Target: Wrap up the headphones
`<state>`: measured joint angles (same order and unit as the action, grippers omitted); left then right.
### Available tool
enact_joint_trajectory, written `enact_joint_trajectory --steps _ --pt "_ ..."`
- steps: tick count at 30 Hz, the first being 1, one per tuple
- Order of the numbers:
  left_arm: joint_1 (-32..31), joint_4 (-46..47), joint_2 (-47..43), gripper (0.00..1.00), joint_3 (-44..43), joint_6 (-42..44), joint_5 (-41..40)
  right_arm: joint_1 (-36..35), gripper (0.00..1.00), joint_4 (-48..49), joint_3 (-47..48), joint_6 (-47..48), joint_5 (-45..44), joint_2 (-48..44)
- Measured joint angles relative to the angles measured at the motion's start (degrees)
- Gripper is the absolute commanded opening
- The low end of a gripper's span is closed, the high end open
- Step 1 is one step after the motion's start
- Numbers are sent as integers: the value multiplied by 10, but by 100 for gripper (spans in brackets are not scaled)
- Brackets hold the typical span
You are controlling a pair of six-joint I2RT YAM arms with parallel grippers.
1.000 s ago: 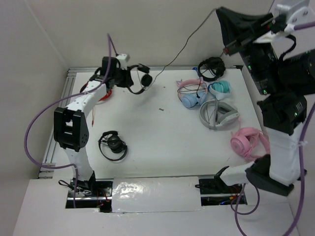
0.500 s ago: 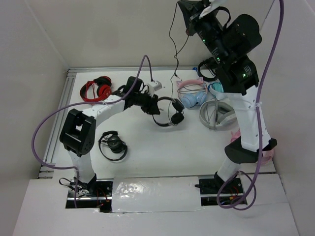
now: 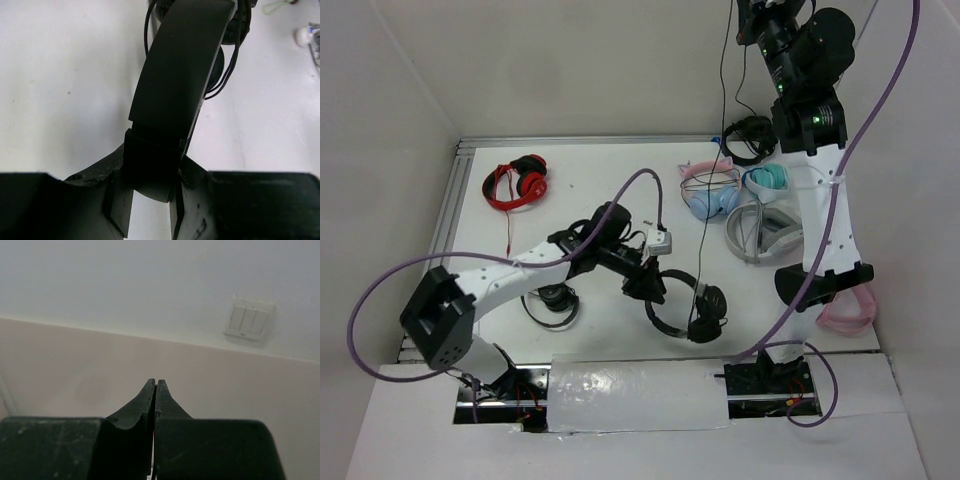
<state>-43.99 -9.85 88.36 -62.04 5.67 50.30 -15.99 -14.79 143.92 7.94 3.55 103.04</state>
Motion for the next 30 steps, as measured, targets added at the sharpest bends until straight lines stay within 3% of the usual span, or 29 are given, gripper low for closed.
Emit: enact_joint_trajectory --steps 6,18,24,30 --pt "-5 11 -123 0 63 2 23 73 0 -5 -18 -68 23 35" --pt "-14 17 -332 0 92 -27 -28 114 0 19 -287 -121 53 31" --pt "11 9 -332 0 7 -64 -75 114 0 57 -434 -141 81 33" --pt "115 10 -251 0 -151 -143 -150 107 0 118 -569 -160 104 35"
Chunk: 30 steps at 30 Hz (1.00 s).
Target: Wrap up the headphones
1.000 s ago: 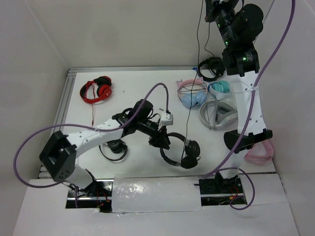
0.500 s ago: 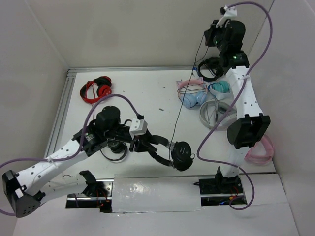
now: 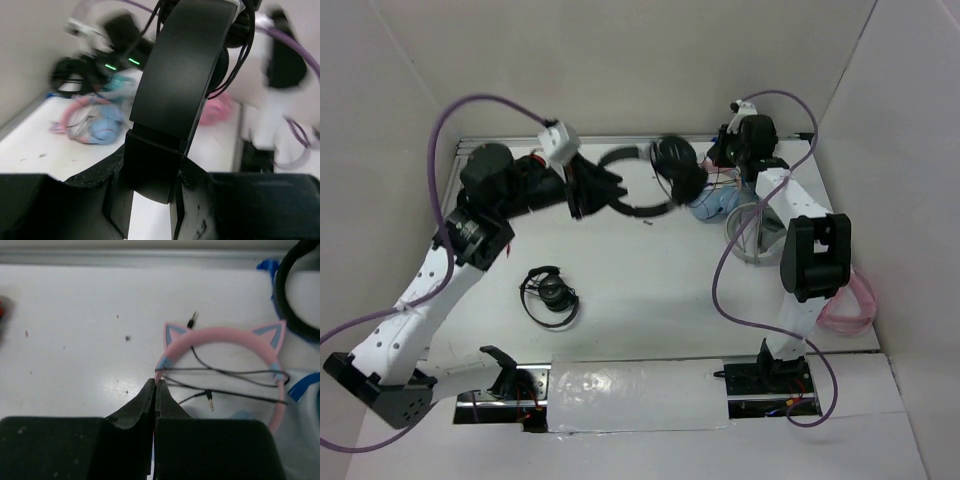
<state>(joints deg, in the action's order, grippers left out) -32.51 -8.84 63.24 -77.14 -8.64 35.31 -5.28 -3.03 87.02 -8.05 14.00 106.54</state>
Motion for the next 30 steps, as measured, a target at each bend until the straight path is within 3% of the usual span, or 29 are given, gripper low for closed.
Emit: enact_joint_trajectory --steps 7,12,15,21,25,30 --pt "203 3 161 0 -165 -147 -20 -32 0 55 -134 -3 24 -12" --pt "296 -28 302 0 -290 -214 -72 -81 0 65 -239 4 30 -75" --pt "319 -50 364 0 -341 -217 -112 -109 0 68 -290 9 15 -140" --pt "351 -84 411 0 -348 -208 -169 -120 0 62 -354 23 -37 -314" --pt "344 -88 438 0 -347 -179 -190 -160 0 56 -346 53 -64 -424" --pt "285 -82 472 0 -320 -121 -214 -227 0 40 -269 116 -62 -471"
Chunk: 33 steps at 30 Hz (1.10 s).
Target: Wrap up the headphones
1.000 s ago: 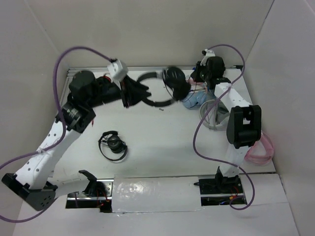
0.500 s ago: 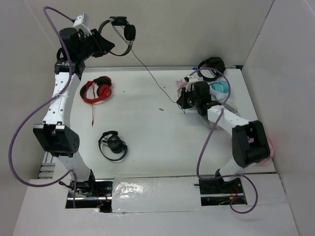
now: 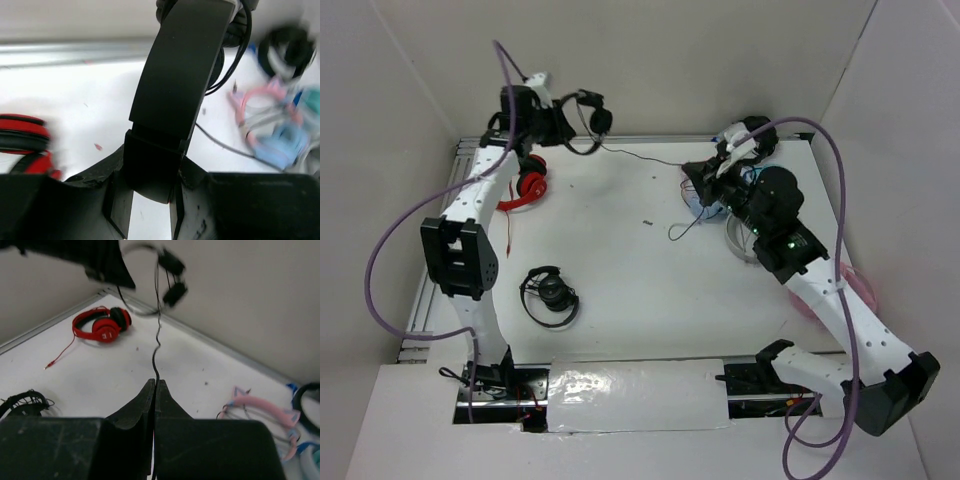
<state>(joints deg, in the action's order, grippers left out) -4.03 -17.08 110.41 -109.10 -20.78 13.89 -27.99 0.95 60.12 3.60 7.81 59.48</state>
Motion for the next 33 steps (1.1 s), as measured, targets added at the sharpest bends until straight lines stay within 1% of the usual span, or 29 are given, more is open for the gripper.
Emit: enact_joint_trajectory --steps 1,2,3,6,9,12,16,19,22,25,31,33 --pt "-17 -3 6 0 12 15 -1 -6 0 -6 24 13 4 0" --pt "-33 -3 10 0 26 29 0 -12 0 -18 69 33 11 4" --pt "-46 -5 12 0 46 39 2 -12 0 -18 75 36 11 5" --pt "-95 2 11 0 113 69 38 -14 0 -42 166 70 29 33" --pt "-140 14 8 0 170 90 84 -12 0 -71 265 96 48 91" --pt "-184 15 -5 0 213 120 122 -3 0 -103 341 112 70 157" --pt "-237 5 -29 0 232 167 154 26 0 -154 432 122 113 243" --pt "-270 13 -63 0 270 195 179 49 0 -177 489 123 147 294" --pt "-294 23 -107 0 315 212 217 71 0 -186 492 114 171 312" --pt "-300 30 -154 0 352 224 259 101 0 -174 476 93 187 315" --pt "-301 56 -261 0 429 239 310 178 0 -134 399 30 217 314" --pt "-303 64 -295 0 448 237 316 197 0 -110 357 6 233 311"
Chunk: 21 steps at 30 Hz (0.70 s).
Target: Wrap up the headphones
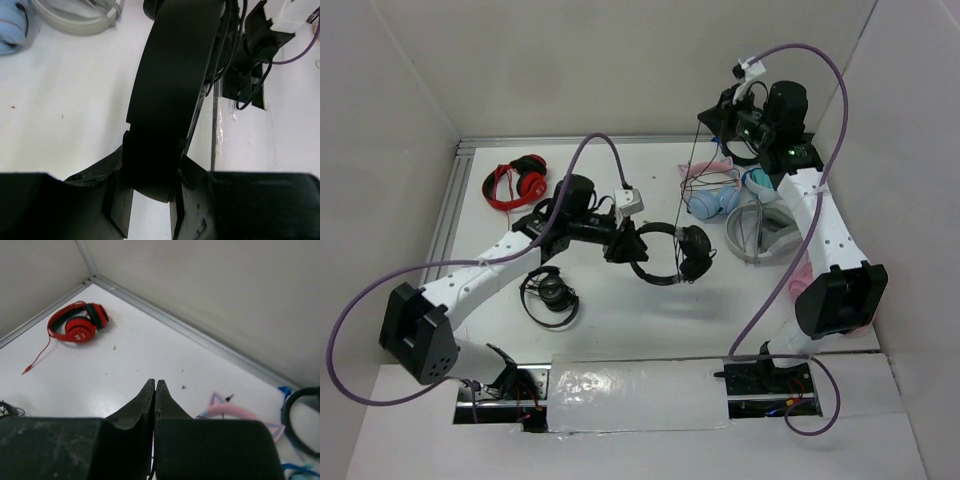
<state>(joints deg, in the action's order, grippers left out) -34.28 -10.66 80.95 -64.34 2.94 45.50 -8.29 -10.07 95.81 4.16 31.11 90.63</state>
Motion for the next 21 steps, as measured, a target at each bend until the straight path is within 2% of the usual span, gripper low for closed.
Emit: enact_joint_trajectory --steps 6,14,17,21 --pt "0 17 -57 0 10 -5 -4 17 0 76 -136 -66 12 -8" --pt "2 24 -76 0 4 -44 -22 29 0 169 -239 -113 25 -21" --pt "20 30 -73 0 -40 -82 -14 22 0 214 -278 -109 65 -21" --pt "73 62 -28 0 -154 -155 30 -5 0 239 -310 -95 126 -21"
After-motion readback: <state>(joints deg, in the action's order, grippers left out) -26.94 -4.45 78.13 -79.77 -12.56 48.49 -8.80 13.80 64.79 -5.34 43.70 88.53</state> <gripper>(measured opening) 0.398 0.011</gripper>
